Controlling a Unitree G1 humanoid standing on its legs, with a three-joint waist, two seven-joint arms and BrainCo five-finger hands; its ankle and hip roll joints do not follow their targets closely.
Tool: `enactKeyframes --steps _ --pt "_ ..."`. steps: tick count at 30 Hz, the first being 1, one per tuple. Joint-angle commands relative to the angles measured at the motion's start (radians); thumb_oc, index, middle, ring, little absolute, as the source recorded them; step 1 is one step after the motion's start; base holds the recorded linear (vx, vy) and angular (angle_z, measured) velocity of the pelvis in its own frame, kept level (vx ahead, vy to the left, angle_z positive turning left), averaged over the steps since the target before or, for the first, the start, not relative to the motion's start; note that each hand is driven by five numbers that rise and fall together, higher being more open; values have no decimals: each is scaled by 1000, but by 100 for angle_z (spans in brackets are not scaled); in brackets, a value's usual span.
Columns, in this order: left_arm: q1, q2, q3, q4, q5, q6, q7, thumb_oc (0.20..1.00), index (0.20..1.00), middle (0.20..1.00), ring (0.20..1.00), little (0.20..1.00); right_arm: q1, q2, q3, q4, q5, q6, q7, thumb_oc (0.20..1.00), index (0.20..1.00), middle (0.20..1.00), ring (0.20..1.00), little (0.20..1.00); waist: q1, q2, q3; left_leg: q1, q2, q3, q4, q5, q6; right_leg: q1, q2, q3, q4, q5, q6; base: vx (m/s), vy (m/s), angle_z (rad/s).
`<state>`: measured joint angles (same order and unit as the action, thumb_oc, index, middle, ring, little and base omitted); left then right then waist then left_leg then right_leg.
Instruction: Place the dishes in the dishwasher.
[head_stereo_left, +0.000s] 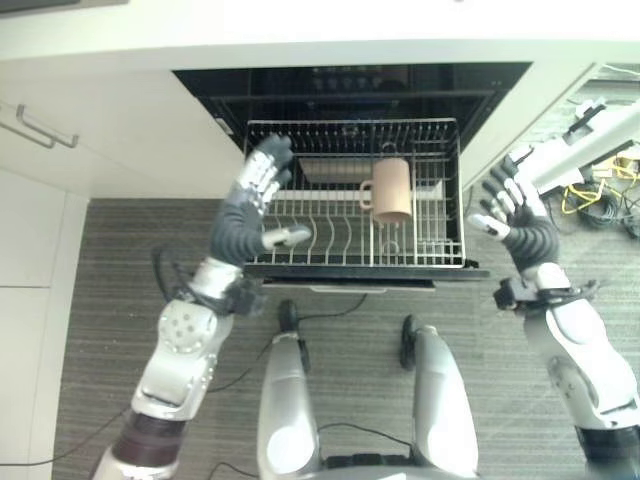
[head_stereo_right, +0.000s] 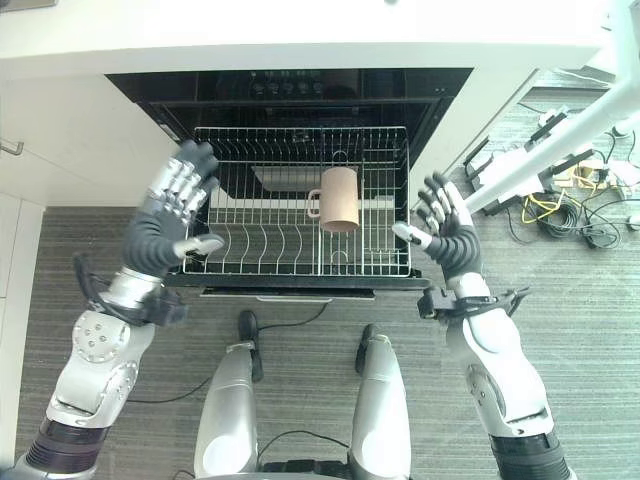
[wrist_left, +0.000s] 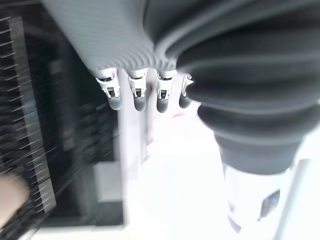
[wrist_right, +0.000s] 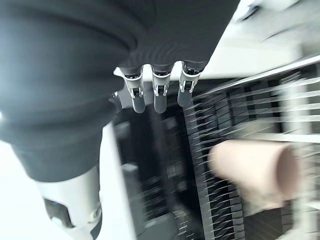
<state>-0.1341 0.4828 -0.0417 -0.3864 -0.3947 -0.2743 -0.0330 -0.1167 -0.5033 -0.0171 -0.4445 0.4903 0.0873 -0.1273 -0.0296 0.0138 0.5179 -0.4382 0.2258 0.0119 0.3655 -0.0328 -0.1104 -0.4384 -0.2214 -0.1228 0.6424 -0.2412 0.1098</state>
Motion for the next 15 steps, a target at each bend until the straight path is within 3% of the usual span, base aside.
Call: enactKeyframes --steps 1,5,7,9,11,13,15 --pt "1 26 31 -73 -31 -123 13 1000 1000 1000 1000 1000 -44 16 -53 -41 -10 -127 47 1000 1000 1000 1000 1000 5 -28 -74 58 -34 65 72 -61 46 50 2 16 -110 84 -50 54 147 3" --pt "27 18 65 -91 -29 -133 -20 1000 1000 1000 1000 1000 -19 16 -87 -55 5 -155 60 1000 1000 1000 1000 1000 6 -51 -135 132 -59 92 45 -86 55 138 -18 18 -220 130 -25 54 192 9" --pt "47 15 86 -94 -49 -118 -45 1000 1000 1000 1000 1000 9 31 -95 -52 14 -158 61 1000 1000 1000 1000 1000 4 -66 -179 181 -83 110 5 -87 67 185 -43 24 -301 193 -3 147 236 -5" --pt "70 12 105 -91 -65 -112 -78 1000 1000 1000 1000 1000 52 61 -102 -49 18 -169 58 1000 1000 1000 1000 1000 3 -82 -233 251 -122 119 -72 -86 81 249 -78 44 -414 299 31 175 183 -10" --pt "75 12 108 -82 -73 -108 -86 1000 1000 1000 1000 1000 70 94 -92 -44 4 -178 58 1000 1000 1000 1000 1000 6 -90 -259 301 -141 138 -142 -75 93 268 -91 29 -441 376 57 68 153 -7" --pt "82 10 108 -72 -81 -110 -94 1000 1000 1000 1000 1000 81 110 -76 -42 -8 -183 62 1000 1000 1000 1000 1000 18 -92 -276 340 -150 162 -192 -61 103 284 -84 -19 -442 382 61 11 159 -27" --pt "93 19 111 -69 -81 -106 -98 1000 1000 1000 1000 1000 87 103 -70 -38 -2 -184 63 1000 1000 1000 1000 1000 34 -90 -291 367 -158 183 -232 -46 117 321 -40 -72 -432 339 50 -40 155 -60"
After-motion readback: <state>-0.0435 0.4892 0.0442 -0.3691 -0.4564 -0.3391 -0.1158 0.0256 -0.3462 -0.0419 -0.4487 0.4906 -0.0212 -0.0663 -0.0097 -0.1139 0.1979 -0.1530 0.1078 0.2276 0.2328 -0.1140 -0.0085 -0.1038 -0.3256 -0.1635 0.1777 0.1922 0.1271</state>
